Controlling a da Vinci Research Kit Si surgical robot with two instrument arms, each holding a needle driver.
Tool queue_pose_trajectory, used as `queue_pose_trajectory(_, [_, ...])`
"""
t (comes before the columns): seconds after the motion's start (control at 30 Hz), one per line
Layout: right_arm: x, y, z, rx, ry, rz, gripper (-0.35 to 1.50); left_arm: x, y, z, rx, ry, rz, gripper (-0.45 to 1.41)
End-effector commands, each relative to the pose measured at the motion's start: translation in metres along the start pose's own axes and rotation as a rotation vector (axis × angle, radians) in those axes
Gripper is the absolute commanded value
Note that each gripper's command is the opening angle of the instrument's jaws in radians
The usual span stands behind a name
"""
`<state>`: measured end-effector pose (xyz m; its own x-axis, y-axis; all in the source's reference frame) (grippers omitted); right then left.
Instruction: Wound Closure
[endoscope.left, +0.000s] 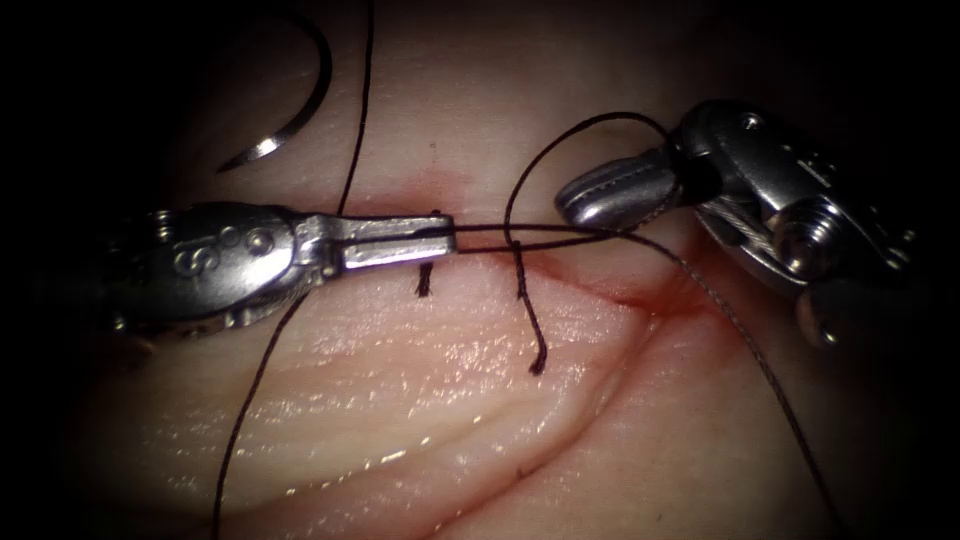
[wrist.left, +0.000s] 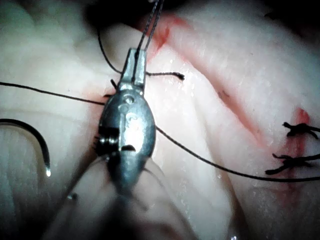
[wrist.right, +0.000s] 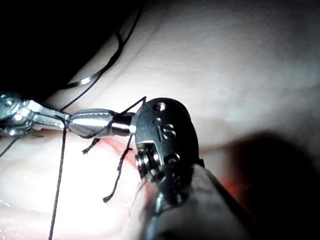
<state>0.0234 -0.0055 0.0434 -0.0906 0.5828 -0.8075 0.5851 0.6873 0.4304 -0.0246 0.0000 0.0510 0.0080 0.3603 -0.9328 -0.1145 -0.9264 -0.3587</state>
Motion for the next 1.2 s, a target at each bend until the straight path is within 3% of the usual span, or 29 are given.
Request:
queue_pose_trajectory(0.03, [-0.0005, 0.0006, 0.0006, 0.013, 0.002, -0.008, -0.35, -0.0003, -0.0003, 0.0006, 0.004, 0.008, -0.001, -0.45])
queue_pose_trajectory(0.47, [-0.0003, -0.0001, 0.0018, 0.082, -0.045, -0.039, -0.35, 0.0009, -0.0014, 0.0011, 0.020, 0.026, -0.026, -0.45])
queue_pose_trajectory(0.63, [-0.0005, -0.0009, 0.0037, 0.132, -0.133, -0.092, -0.35, 0.0005, -0.0025, 0.0025, 0.036, 0.024, -0.018, -0.45])
queue_pose_trajectory(0.73, [-0.0014, -0.0008, 0.0044, 0.138, -0.383, -0.159, -0.35, 0.0002, -0.0035, 0.0031, 0.046, 0.021, -0.011, -0.45])
queue_pose_trajectory(0.77, [-0.0016, -0.0009, 0.0044, 0.140, -0.427, -0.169, -0.35, 0.0002, -0.0036, 0.0030, 0.047, 0.024, -0.011, -0.45])
queue_pose_trajectory(0.9, [-0.0019, -0.0010, 0.0044, 0.145, -0.503, -0.218, -0.15, 0.0002, -0.0039, 0.0029, 0.044, 0.021, -0.006, -0.45])
queue_pose_trajectory(1.0, [-0.0022, -0.0014, 0.0048, 0.165, -0.612, -0.317, 0.22, 0.0003, -0.0036, 0.0027, 0.044, 0.021, -0.007, -0.45])
queue_pose_trajectory(1.07, [-0.0022, -0.0017, 0.0053, 0.196, -0.702, -0.385, 0.24, 0.0004, -0.0031, 0.0025, 0.044, 0.020, -0.007, -0.45])
queue_pose_trajectory(1.13, [-0.0023, -0.0017, 0.0056, 0.199, -0.819, -0.434, 0.44, 0.0007, -0.0026, 0.0023, 0.045, 0.019, -0.008, -0.45])
queue_pose_trajectory(1.17, [-0.0023, -0.0017, 0.0056, 0.199, -0.819, -0.434, 0.44, 0.0007, -0.0026, 0.0023, 0.045, 0.019, -0.008, -0.45])
queue_pose_trajectory(1.2, [-0.0023, -0.0016, 0.0057, 0.199, -0.867, -0.461, 0.56, 0.0008, -0.0024, 0.0023, 0.046, 0.019, -0.009, -0.45])
